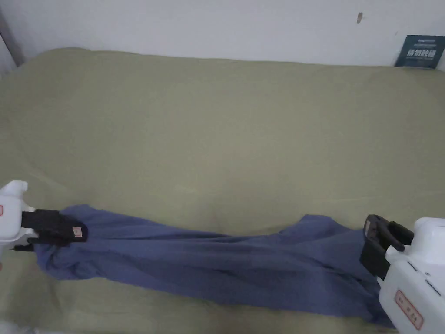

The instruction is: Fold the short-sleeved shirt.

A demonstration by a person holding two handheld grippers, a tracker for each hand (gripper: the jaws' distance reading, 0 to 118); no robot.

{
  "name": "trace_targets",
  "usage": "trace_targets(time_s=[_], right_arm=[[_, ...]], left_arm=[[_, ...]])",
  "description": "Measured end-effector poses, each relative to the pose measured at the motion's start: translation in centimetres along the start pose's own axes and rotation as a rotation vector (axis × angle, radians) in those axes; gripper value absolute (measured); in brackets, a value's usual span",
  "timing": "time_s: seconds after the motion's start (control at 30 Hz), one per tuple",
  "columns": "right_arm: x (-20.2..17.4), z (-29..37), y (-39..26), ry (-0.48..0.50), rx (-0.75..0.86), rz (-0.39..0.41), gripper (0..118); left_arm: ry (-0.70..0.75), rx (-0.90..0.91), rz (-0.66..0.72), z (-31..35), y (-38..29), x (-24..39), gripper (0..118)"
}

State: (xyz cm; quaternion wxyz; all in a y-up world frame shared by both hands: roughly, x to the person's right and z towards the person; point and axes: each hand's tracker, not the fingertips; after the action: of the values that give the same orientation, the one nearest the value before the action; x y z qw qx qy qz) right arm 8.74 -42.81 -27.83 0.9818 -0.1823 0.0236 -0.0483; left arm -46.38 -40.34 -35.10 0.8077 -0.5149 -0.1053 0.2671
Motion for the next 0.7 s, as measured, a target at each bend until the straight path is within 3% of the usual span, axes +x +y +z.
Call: trace_targets(time_s=[0.33, 0.7], right_arm=[[-0.5, 0.7, -0.3, 0.018, -0.001, -0.009, 6], [2.2, 1.3, -1.2, -0.019, -0.02, -0.03, 6]], left_arm=[[0.064, -0.004, -0.231, -2.3, 0.2, 11.4, 9], [0.148, -0.186, -0.421, -14.9, -4.2, 23.3, 9]])
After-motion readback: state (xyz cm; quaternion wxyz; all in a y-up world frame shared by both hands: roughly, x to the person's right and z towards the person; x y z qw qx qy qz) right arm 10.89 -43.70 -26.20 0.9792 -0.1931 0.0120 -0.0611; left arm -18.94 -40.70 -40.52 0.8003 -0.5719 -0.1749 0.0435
